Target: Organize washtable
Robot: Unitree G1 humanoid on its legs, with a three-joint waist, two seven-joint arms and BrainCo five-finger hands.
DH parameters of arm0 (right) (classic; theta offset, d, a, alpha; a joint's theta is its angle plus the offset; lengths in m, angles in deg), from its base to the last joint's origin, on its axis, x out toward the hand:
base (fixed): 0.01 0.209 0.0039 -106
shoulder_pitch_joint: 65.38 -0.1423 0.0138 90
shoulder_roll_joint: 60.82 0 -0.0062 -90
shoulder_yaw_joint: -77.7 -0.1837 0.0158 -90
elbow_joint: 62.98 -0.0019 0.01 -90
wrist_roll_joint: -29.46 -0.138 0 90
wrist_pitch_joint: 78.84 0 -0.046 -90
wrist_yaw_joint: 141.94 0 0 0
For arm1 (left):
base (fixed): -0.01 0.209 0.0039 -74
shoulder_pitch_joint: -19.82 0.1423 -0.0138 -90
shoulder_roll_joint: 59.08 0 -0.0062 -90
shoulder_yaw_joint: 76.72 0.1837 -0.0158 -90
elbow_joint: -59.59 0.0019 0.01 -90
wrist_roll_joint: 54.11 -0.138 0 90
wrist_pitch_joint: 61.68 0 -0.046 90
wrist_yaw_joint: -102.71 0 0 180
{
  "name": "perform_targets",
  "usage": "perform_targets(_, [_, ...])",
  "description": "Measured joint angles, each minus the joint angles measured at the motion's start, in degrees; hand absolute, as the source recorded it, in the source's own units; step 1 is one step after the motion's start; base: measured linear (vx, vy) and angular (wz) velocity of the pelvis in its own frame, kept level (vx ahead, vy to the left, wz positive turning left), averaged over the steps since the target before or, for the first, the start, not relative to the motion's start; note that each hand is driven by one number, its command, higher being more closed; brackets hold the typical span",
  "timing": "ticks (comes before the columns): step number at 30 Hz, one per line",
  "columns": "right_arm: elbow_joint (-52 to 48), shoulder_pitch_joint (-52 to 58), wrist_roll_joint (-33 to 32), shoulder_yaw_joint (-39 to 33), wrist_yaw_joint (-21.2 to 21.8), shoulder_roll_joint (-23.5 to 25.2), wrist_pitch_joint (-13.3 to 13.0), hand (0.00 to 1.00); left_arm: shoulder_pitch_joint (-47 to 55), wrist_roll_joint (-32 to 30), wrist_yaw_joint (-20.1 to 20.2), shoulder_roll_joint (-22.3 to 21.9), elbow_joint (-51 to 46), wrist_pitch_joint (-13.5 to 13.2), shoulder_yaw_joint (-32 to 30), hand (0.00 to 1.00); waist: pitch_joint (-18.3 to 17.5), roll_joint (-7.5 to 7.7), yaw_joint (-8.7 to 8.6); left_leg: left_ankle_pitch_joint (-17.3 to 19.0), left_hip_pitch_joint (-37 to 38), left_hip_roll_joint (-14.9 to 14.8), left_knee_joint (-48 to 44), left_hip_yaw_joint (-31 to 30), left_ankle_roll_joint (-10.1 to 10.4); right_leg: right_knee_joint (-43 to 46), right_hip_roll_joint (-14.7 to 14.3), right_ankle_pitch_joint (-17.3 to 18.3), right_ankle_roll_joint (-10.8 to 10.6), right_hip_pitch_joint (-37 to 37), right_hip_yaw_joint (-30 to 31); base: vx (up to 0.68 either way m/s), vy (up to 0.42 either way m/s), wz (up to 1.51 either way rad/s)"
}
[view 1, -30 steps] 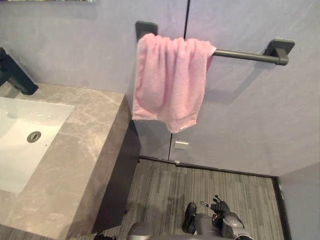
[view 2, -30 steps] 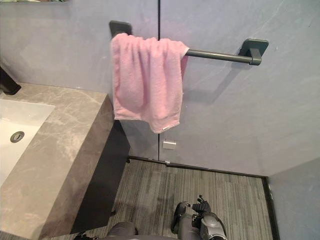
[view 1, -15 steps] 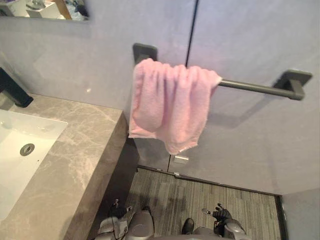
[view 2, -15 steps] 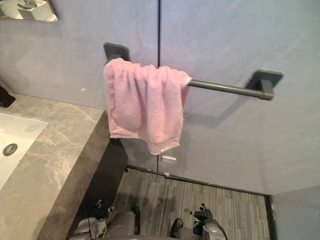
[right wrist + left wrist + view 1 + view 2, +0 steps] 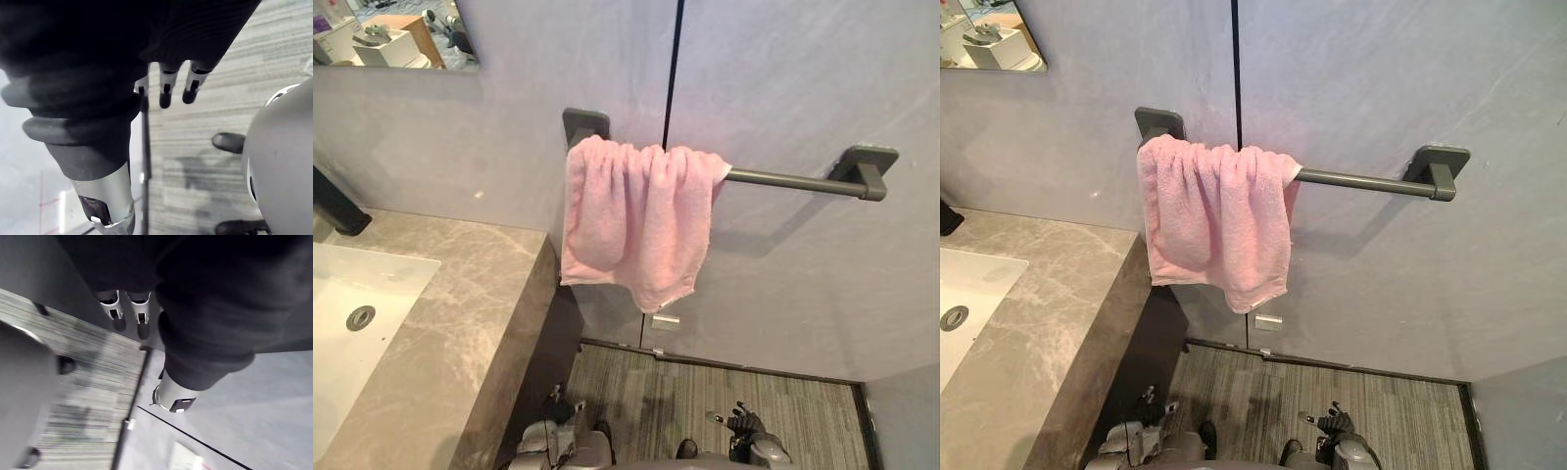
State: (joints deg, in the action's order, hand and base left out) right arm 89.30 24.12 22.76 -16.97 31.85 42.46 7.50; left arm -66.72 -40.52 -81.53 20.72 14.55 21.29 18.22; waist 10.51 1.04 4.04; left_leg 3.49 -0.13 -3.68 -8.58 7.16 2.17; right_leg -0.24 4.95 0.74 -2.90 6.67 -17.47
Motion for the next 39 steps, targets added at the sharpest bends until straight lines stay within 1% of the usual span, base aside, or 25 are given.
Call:
perform_targets(1, [-0.36, 0.01, 0.00, 0.23, -0.04, 0.01, -0.03, 0.00, 0.61, 0.96, -0.15, 0.01, -3.69, -0.31, 0.32, 0.00, -0.07, 0.00, 0.01, -0.22, 0.01, 0.13, 0.31, -0.23, -0.01, -0.02, 0.01, -0.05, -0.01, -0.02, -0.11, 0.00, -0.018, 0.13])
perform_targets(3, [-1.14, 0.04, 0.00, 0.26, -0.13, -0.02, -0.34, 0.00, 2.54, 2.70, -1.04, 0.04, -16.75, -1.57, 1.58, 0.00, -0.40, -0.33, -0.02, -0.72, 0.02, 0.65, 1.35, -1.06, -0.23, -0.18, 0.19, -0.10, -0.05, -0.07, -0.62, 0.00, 0.002, 0.13])
perform_targets(4, [-1.16, 0.05, 0.01, 0.26, -0.16, -0.02, -0.36, 0.00, 3.09, 2.96, -1.08, 0.05, -19.56, -2.12, 1.68, 0.00, -0.59, -0.41, -0.04, -0.85, 0.07, 0.76, 1.69, -1.13, -0.25, -0.28, 0.24, -0.11, -0.06, -0.10, -0.65, 0.01, 0.011, 0.06])
perform_targets(6, [-1.24, 0.05, 0.06, 0.30, -0.19, 0.02, -0.38, 0.00, 4.66, 3.63, -1.40, 0.07, -28.16, -3.56, 1.60, 0.00, -0.99, -0.79, 0.02, -1.00, 0.17, 0.94, 2.38, -1.19, -0.30, -0.91, 0.25, -0.26, -0.13, -0.11, -0.61, 0.00, 0.000, 0.00])
perform_targets(10, [-1.55, 0.05, 0.18, 0.58, -0.38, -0.02, -0.38, 0.00, 4.76, 3.01, -3.77, 0.01, -33.90, -3.70, 1.49, 0.00, -1.44, -1.35, 0.02, -1.17, 0.18, 1.11, 3.14, -1.52, -0.39, -1.58, 0.13, -0.44, -0.03, 0.01, -0.92, 0.02, -0.006, 0.02])
perform_targets(13, [-2.52, 0.04, 0.16, 0.62, -0.91, -0.02, -0.47, 0.00, 4.35, 0.88, -5.69, 0.06, -36.82, -3.87, 0.85, 0.00, -1.56, -1.40, 0.00, -2.08, 0.66, 1.28, 4.85, -1.97, -0.39, -2.01, 0.05, -0.67, 0.22, 0.04, -1.21, 0.02, -0.011, 0.03])
perform_targets(15, [-2.89, 0.03, 0.12, 0.62, -1.34, -0.12, -0.48, 0.00, 4.13, -1.73, -7.39, 0.07, -39.12, -4.36, -0.64, 0.00, -1.63, -1.43, -0.03, -2.22, 1.26, 1.30, 5.57, -2.01, -0.39, -2.06, 0.01, -0.67, 0.25, 0.23, -1.11, 0.00, 0.000, 0.00])
perform_targets(16, [-3.12, 0.08, 0.10, 0.61, -1.35, -0.13, -0.54, 0.00, 4.04, -2.57, -7.85, 0.14, -39.61, -4.45, -1.11, 0.00, -1.63, -1.43, -0.08, -2.36, 1.47, 1.33, 5.93, -2.01, -0.41, -2.08, 0.03, -0.67, 0.25, 0.29, -1.11, 0.02, 0.004, -0.04])
perform_targets(18, [-3.11, 0.39, 0.06, 0.65, -1.36, -0.09, -0.57, 0.00, 3.64, -5.81, -10.18, 0.59, -40.90, -4.61, -2.88, 0.00, -1.63, -1.42, -0.09, -2.49, 2.37, 1.46, 6.69, -1.92, -0.41, -2.35, 0.10, -0.67, 0.26, 0.94, -1.03, 0.00, 0.000, 0.00])
perform_targets(20, [-3.15, 0.86, 0.04, 1.36, -1.36, -0.16, -0.57, 0.00, 3.55, -7.40, -11.04, 1.55, -41.21, -4.63, -3.10, 0.00, -1.90, -1.31, -0.07, -2.51, 3.04, 1.56, 7.30, -1.67, -0.39, -2.65, 0.16, -0.67, 0.26, 1.33, -0.84, 0.00, 0.014, -0.05])
perform_targets(25, [-3.21, 0.95, 0.02, 2.44, -1.31, -0.19, -0.57, 0.00, 2.43, -8.37, -12.18, 2.62, -41.59, -4.63, -3.39, 0.00, -2.23, -0.84, -0.16, -3.17, 4.18, 1.60, 9.13, -0.54, -0.45, -2.91, 0.15, -0.85, 0.49, 1.14, 0.37, -0.01, 0.009, -0.12])
perform_targets(32, [-5.08, 0.97, 0.05, 2.97, -0.99, -0.41, -0.51, 0.00, 0.46, -8.13, -11.73, 4.26, -41.26, -4.62, -3.30, 0.00, -2.26, -0.78, -0.33, -3.61, 5.04, 1.66, 10.61, 0.10, -0.44, -3.05, 0.11, -0.88, 0.44, 0.99, 0.97, 0.00, 0.002, -0.05])
perform_targets(36, [-5.34, 0.80, 0.13, 3.93, -0.90, -1.01, -0.50, 0.00, -2.19, -7.28, -9.71, 6.11, -39.36, -4.62, -2.76, 0.00, -2.42, -0.52, -0.47, -3.61, 5.22, 1.66, 10.75, 0.38, -0.44, -3.06, 0.12, -0.90, 0.40, 0.98, 1.24, -0.01, -0.001, -0.04])
perform_targets(38, [-5.34, 0.72, 0.23, 4.07, -0.84, -1.08, -0.48, 0.00, -2.68, -6.72, -8.87, 6.28, -38.33, -4.63, -2.65, 0.00, -2.52, -0.35, -0.85, -3.61, 5.44, 1.69, 10.94, 0.77, -0.44, -3.15, 0.13, -1.03, 0.24, 0.93, 1.67, -0.02, 0.003, -0.09])
perform_targets(39, [-5.34, 0.66, 0.26, 4.20, -0.81, -1.08, -0.47, 0.00, -2.70, -6.41, -8.35, 6.31, -37.63, -4.64, -2.57, 0.00, -2.58, -0.25, -1.36, -3.63, 5.54, 1.73, 11.09, 0.85, -0.46, -3.21, 0.15, -1.07, 0.22, 0.95, 1.75, -0.02, 0.005, -0.07])
